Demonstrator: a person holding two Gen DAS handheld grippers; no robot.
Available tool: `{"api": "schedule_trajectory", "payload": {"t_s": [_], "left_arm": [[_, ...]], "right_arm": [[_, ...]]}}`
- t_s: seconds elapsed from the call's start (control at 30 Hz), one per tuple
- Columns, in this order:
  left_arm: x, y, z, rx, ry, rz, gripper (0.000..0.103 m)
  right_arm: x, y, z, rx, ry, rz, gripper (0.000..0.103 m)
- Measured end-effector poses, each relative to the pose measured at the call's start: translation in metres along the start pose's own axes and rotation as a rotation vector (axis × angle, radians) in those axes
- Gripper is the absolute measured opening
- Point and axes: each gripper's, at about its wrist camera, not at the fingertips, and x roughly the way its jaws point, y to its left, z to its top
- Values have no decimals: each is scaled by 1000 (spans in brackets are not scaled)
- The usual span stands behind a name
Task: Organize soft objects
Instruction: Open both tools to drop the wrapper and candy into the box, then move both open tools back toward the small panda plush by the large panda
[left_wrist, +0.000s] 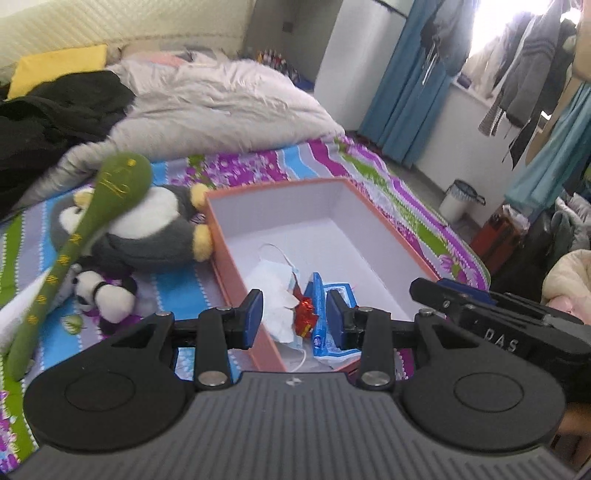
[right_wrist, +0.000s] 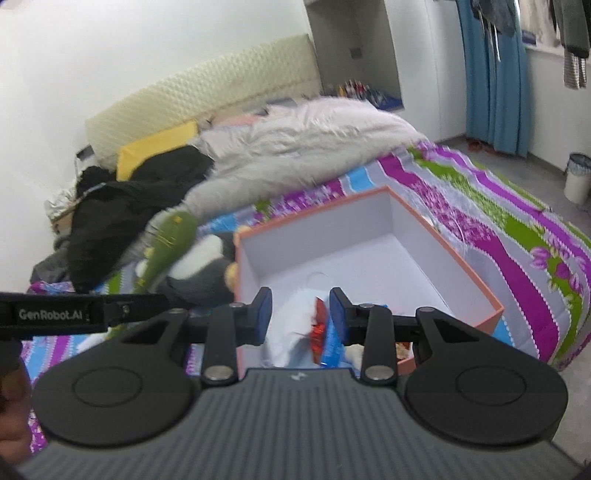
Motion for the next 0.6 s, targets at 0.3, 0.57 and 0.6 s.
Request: {"api": "schedule_trajectory", "payload": {"t_s": [0.3, 0.57, 0.6], "left_arm": [[-71, 31, -21, -31, -97, 47, 43], [-91, 56, -46, -93, -98, 90, 43], [-91, 58, -48, -97, -95, 94, 43]], "right_arm": [[-29, 50, -9, -65, -47, 93, 38], [-28, 78, -32, -120, -25, 145, 38], [-28, 79, -35, -125, -19, 152, 38]]}}
